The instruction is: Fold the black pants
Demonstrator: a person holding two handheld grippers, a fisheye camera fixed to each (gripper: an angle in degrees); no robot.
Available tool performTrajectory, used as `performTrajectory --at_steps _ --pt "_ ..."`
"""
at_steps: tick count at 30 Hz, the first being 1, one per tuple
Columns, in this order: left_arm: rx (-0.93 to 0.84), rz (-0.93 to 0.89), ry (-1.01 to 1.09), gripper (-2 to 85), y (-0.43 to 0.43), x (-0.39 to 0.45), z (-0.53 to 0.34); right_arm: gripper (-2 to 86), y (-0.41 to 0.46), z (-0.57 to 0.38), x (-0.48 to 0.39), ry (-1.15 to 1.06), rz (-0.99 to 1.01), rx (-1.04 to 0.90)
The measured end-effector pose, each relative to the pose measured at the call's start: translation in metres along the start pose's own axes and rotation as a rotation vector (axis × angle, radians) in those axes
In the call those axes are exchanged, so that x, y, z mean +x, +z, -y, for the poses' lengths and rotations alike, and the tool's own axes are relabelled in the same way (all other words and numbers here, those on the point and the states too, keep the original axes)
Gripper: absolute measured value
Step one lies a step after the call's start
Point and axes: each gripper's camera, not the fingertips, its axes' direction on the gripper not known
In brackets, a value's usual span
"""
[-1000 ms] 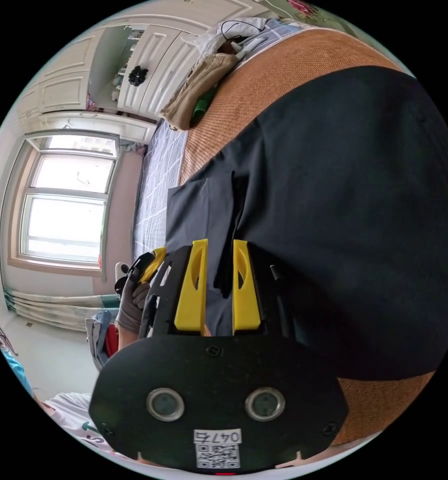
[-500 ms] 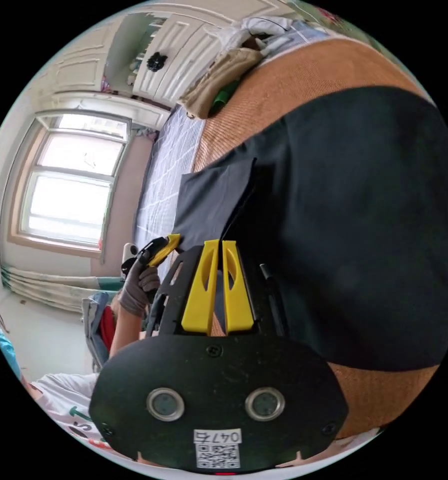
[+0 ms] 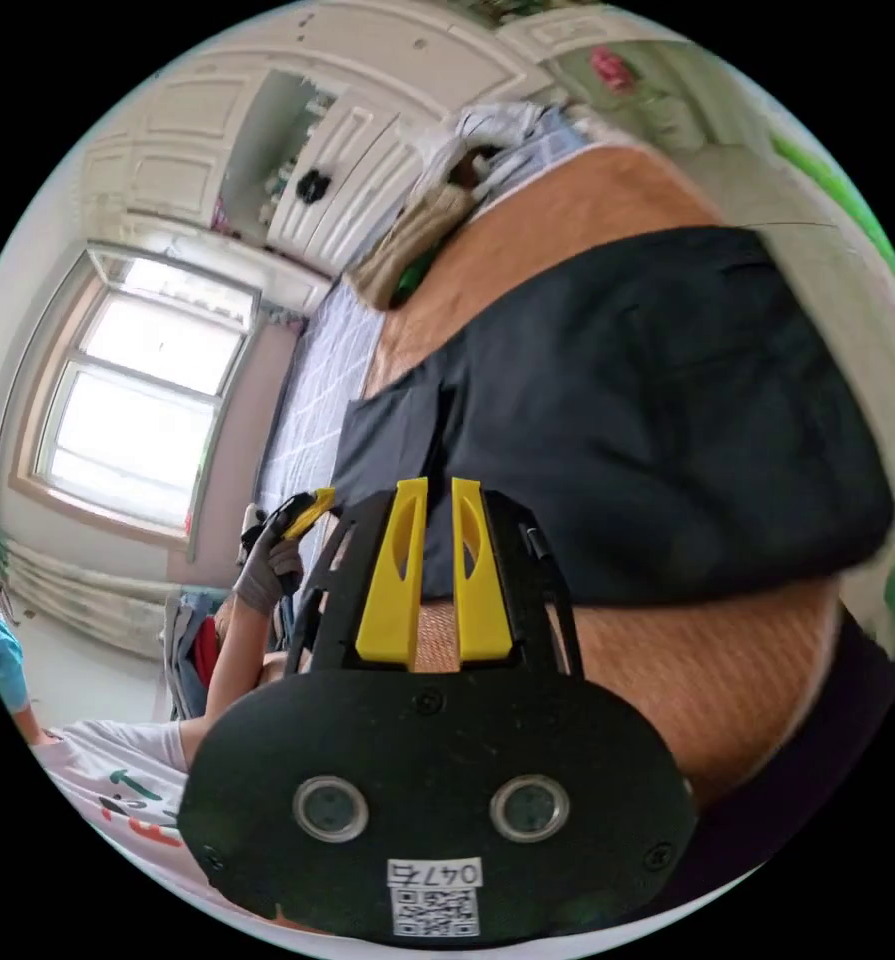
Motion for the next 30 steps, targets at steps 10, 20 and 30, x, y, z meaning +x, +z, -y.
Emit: performTrajectory --at_steps 10,20,30 --pt "0.053 0.054 0.008 -1.0 0.008 0.022 -0.019 11.6 -0.138 -0.099 0.109 0.516 -0.225 0.445" --pt "0.071 0.036 -0.028 -1.0 0.021 0.018 -0.037 0.7 -0.115 -0.100 0.136 0.665 0.017 0.484" --pt "0.088 0.047 0.025 -1.0 0.036 0.045 -0.048 -0.6 -0.169 -0.053 0.070 0.349 -0.323 0.342"
